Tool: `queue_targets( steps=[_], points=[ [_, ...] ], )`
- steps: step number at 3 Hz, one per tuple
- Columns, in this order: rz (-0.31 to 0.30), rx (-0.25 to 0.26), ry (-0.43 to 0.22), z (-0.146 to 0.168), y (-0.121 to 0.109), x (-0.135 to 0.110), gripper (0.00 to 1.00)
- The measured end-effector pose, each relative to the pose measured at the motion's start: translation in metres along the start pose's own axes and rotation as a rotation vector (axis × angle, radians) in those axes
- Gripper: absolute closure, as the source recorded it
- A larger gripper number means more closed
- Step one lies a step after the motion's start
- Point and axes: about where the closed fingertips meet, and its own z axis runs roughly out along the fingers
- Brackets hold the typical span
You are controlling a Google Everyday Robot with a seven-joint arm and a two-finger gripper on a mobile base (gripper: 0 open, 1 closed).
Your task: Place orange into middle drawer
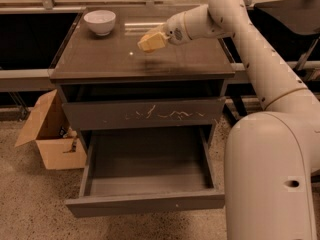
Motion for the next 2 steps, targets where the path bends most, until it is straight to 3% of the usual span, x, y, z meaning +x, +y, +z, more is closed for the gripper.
queue_targets(
  steps=[1,2],
  points=[
    [0.000,0.000,0.000,0.000,0.000,0.000,1.00],
    [-0.039,-0.009,0.010,-0.006,0.019,0.001,1.00]
  ],
)
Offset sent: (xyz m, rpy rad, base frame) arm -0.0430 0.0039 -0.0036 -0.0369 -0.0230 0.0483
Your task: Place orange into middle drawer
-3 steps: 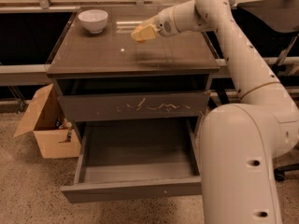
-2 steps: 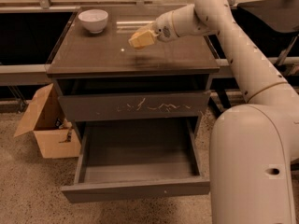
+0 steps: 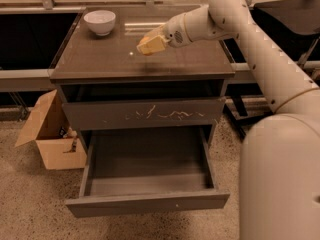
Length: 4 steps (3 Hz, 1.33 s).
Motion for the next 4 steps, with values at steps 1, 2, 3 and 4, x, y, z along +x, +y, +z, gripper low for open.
queue_targets(
  steps=[1,2,3,4],
  points=[
    [-0.078,-0.005,-0.003,-0.013,0.038,-0.003,1.00],
    [-0.106,-0.079,0.044,-0.008,0.105,0.027,1.00],
    [-0.080,-0.183,0.098,0.007,0.150,0.062,1.00],
    [-0.080,-0.183,0.098,0.007,0.150,0.062,1.00]
  ],
)
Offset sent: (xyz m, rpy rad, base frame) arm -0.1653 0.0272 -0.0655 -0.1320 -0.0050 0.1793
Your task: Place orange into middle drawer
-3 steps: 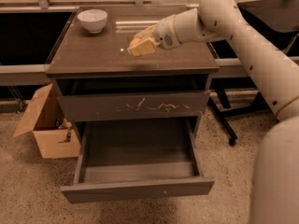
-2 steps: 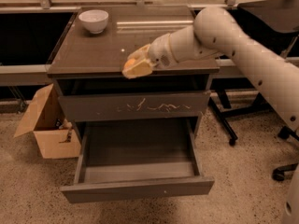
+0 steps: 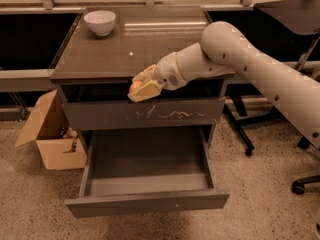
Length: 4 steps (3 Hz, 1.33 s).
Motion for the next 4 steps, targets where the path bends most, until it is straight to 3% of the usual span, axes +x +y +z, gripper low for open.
queue_targets(
  steps=[1,2,3,4],
  points=[
    [0.036,-0.109,0.053,0.041,0.022,0.036,1.00],
    [0.068,-0.159,0.084,0.070,0.046,0.075,1.00],
    [0.099,-0.201,0.151,0.110,0.073,0.133,1.00],
    [0.107,-0.180,0.241,0.139,0.088,0.181,1.00]
  ],
)
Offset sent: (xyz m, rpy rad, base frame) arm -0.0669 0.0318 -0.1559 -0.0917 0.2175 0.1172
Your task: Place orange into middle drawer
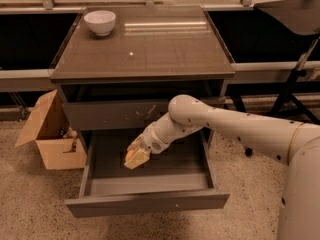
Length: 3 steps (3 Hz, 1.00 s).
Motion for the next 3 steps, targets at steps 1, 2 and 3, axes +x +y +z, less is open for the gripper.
queue_targets(
  steps=[1,2,3],
  points=[
    [0.000,0.000,0.000,0.000,0.000,0.000,1.00],
    [0.031,0.021,0.010,0.023,-0.009,0.020,1.00],
    [0.036,0.087,0.014,0.052,-0.024,0.052,1.00]
  ],
)
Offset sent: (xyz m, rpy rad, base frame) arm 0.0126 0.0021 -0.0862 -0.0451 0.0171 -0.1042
